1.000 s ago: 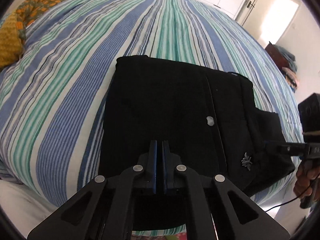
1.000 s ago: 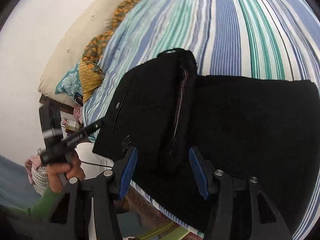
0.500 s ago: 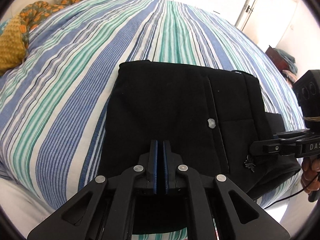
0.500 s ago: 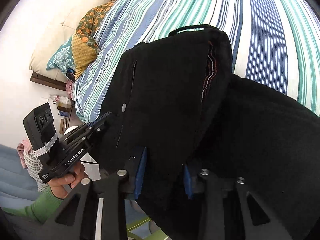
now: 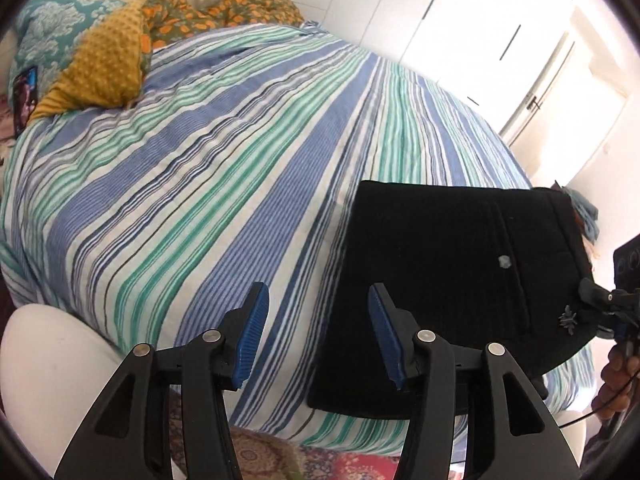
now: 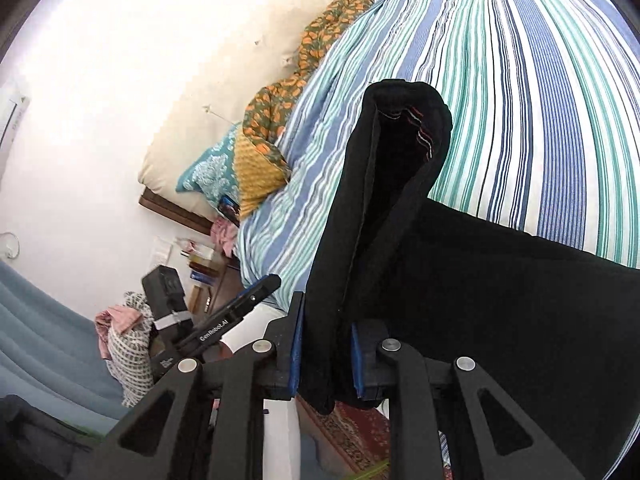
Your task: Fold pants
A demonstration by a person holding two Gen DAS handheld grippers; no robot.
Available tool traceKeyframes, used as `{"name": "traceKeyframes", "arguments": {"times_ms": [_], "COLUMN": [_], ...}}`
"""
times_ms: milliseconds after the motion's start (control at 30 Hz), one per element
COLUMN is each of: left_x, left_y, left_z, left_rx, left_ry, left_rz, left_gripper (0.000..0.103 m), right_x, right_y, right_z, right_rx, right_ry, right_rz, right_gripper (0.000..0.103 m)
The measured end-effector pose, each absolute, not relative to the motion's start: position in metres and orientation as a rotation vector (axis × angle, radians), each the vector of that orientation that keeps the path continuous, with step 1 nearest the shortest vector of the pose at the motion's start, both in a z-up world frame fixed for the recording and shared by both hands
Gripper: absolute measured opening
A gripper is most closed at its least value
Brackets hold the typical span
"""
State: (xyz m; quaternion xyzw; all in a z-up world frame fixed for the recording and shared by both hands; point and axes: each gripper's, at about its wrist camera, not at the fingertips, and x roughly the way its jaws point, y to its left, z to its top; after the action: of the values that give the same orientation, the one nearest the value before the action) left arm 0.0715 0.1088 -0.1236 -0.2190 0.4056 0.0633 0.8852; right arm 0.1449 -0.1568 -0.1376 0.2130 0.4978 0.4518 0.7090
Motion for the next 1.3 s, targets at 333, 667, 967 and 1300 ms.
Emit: {"name": "traceKeyframes", "arguments": {"times_ms": [333, 667, 967, 1300], "left_x": [0.072, 0.088, 0.108, 0.108], "left_y": [0.110, 0.060, 0.008, -0.022], "left_z": [-0.130, -0.119, -0.139, -0.142], "left_rx": [-0.462, -0.354, -0.194, -0.084], "left_ry": [0.874, 0.898, 0.992, 1.029], "left_rz": [0.137, 0.033, -0.060, -0.057], "left_gripper": [0.054, 0.054, 0.054, 0.057], "right_x": [0.135, 0.121, 0.119, 0.085], "right_y": [-0.260, -0.332, -0.350, -0.288], "right_z": [-0.123, -0.181, -0.226, -0.115], "right_rx": [0.598, 0.744, 0.617, 0.015], "right_ry": [1.066, 1.121, 1.180, 0.934], "right_rz": [0.868, 0.740, 0.604, 0.530], "right_gripper": [0.020, 0.020, 0.024, 0.054]}}
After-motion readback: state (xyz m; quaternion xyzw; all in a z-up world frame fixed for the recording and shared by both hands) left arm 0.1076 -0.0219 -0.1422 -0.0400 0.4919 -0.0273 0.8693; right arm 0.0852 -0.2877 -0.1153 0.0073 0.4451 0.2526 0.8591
